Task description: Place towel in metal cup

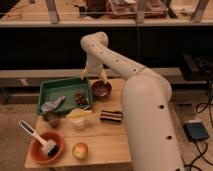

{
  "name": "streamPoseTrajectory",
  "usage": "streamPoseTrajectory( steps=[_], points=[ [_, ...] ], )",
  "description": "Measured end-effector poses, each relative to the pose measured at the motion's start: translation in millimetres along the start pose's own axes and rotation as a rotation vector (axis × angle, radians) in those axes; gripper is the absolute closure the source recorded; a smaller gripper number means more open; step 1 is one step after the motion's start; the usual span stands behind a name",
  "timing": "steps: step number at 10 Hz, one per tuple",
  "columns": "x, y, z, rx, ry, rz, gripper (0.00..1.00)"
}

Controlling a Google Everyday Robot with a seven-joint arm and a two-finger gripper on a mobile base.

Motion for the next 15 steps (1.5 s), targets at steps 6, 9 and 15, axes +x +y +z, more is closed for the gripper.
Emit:
streamPoseTrajectory(
  steps=[6, 9, 15],
  points=[
    [-86, -84, 1, 0.119, 0.02, -0.231, 0.2],
    [-86, -83, 2, 0.114, 0.03, -0.235, 0.2],
    [-116, -153, 26, 0.049, 0.012, -0.406, 0.2]
  ],
)
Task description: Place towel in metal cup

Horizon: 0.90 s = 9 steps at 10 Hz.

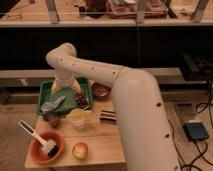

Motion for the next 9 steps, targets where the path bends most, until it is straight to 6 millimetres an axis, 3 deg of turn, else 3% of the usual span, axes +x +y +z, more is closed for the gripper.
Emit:
streamPoseTrajectory(
  steps=[2, 5, 9],
  points=[
    [4, -53, 28, -0.001, -0.024, -0.063, 0.2],
    [4, -81, 75, -0.003, -0.074, -0.1, 0.2],
    [3, -71, 108, -0.005, -0.1, -0.084, 0.2]
  ],
)
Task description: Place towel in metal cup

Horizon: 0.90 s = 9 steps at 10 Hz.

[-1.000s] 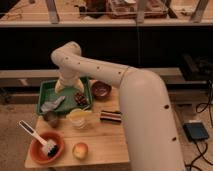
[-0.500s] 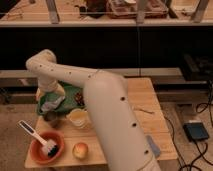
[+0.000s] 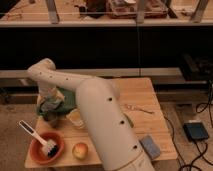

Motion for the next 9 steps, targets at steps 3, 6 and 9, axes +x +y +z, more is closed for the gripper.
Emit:
streamPoseTrajectory(
  steps=[3, 6, 9],
  points=[
    [3, 2, 16, -0.01, -0.001, 0.004, 0.2],
    [6, 6, 40, -0.026, 0.001, 0.006, 0.38],
    [9, 12, 43, -0.019, 0.015, 0.019, 0.65]
  ],
)
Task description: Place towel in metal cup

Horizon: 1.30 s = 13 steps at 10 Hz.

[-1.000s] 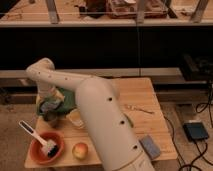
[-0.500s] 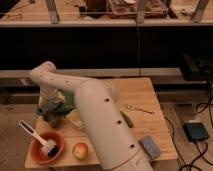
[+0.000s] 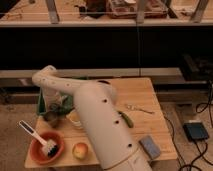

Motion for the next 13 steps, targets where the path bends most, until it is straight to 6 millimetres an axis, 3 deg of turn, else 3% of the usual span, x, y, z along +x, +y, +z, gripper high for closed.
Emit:
streamPoseTrajectory(
  steps=[2, 4, 6, 7, 9, 11, 13],
  points=[
    [1, -1, -12, 0.025, 0.028, -0.005, 0.88],
    [0, -3, -39, 0.058, 0.056, -0.016, 0.98],
    [-8, -7, -78, 0.12, 0.066, -0.046, 0.98],
    [-19, -10, -107, 0.19, 0.049, -0.071, 0.98],
    [-49, -7, -139, 0.301, -0.003, -0.108, 0.98],
    [-86, 0, -159, 0.35, -0.046, -0.155, 0.98],
    [-105, 1, -160, 0.31, -0.046, -0.189, 0.98]
  ],
)
